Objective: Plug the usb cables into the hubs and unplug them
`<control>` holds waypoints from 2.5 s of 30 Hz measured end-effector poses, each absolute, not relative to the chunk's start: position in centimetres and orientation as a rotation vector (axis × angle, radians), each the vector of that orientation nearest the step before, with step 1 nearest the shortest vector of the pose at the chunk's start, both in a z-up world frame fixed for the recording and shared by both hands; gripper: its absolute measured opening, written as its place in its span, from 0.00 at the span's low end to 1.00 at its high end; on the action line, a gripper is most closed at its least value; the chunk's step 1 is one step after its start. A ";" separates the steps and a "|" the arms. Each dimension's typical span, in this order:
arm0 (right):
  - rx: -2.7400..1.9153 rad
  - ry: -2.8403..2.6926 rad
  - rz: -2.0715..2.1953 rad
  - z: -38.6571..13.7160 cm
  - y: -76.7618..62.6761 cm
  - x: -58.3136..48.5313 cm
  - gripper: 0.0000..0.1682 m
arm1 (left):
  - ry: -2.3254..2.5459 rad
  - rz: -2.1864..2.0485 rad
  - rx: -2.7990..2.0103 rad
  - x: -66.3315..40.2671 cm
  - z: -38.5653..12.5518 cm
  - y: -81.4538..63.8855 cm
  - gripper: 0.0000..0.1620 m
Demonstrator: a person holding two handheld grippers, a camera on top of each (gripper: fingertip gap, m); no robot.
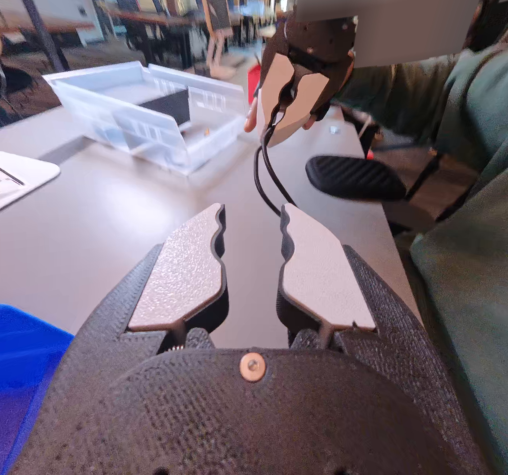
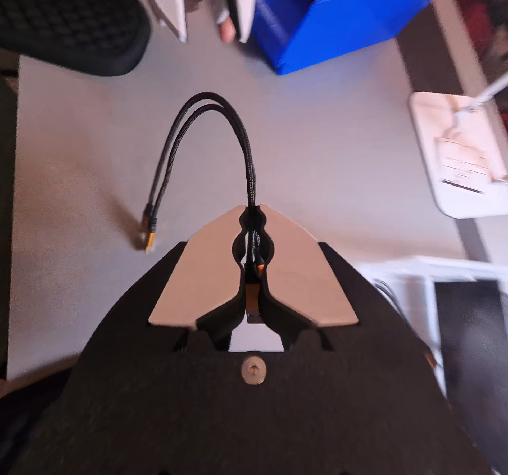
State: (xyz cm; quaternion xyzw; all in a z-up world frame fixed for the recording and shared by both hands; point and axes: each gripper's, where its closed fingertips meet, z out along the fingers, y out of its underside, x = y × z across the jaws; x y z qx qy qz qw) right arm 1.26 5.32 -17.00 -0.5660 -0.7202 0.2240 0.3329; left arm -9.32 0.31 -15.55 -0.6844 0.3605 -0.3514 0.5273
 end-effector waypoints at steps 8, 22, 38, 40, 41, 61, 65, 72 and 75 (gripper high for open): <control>-1.543 -1.537 0.197 -6.2 18.2 8.6 0.02 | 0.844 -0.718 -1.613 -9.8 -15.5 1.2 0.23; -1.836 -1.534 -0.144 -18.8 29.4 13.0 0.19 | 0.849 -0.614 -1.667 -10.7 -17.5 2.4 0.23; -1.590 -1.272 0.512 -16.1 13.9 9.3 0.27 | 0.726 -0.282 -1.813 -20.4 -15.4 3.5 0.21; -1.641 -1.381 0.445 -18.7 12.8 10.7 0.25 | 0.735 -0.212 -2.013 -24.0 -17.8 2.8 0.24; -1.671 -1.440 0.379 -20.0 12.7 11.6 0.25 | 0.755 -0.135 -2.134 -25.7 -19.8 2.6 0.28; -1.697 -1.834 -0.215 -25.0 20.6 10.0 0.40 | 1.419 0.215 -2.138 -16.8 -27.8 3.6 0.19; -1.776 -1.908 -0.238 -27.5 21.7 9.9 0.25 | 1.473 0.262 -2.006 -16.4 -27.5 6.1 0.20; -1.544 -1.953 -0.233 -27.2 15.3 6.4 0.17 | 1.170 0.154 -1.974 -15.7 -24.2 4.8 0.27; -1.430 -2.041 -0.221 -27.2 8.6 5.8 0.18 | 1.028 -0.118 -1.914 -12.3 -21.7 1.2 0.27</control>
